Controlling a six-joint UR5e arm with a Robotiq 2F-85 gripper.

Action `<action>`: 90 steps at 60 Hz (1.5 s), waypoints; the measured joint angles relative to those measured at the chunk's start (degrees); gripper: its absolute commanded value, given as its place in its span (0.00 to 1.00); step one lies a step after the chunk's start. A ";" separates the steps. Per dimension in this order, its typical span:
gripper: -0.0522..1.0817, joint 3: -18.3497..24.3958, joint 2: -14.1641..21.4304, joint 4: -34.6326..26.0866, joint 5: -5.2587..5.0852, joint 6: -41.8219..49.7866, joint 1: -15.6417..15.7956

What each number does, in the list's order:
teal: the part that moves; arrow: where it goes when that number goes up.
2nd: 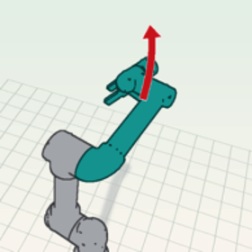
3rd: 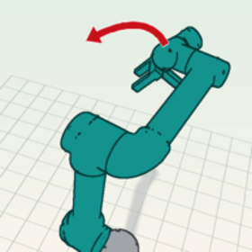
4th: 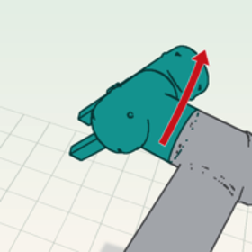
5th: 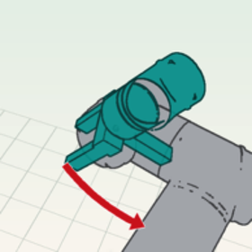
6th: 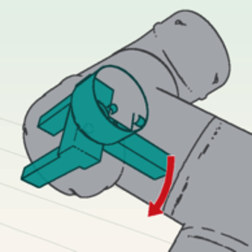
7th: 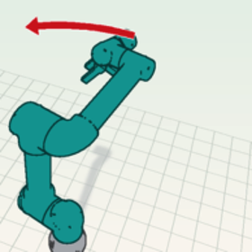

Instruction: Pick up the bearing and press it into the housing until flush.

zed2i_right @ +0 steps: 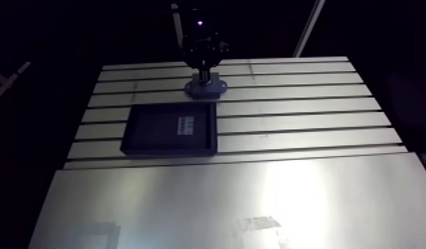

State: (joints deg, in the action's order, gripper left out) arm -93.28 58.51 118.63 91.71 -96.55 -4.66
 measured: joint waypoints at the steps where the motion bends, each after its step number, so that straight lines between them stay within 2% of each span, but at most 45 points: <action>1: 1.00 0.00 0.00 0.00 0.00 0.00 0.00; 90: 1.00 0.00 -0.01 -0.01 0.09 0.00 0.00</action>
State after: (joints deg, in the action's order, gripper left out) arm -93.29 58.50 118.61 91.80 -96.55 -4.66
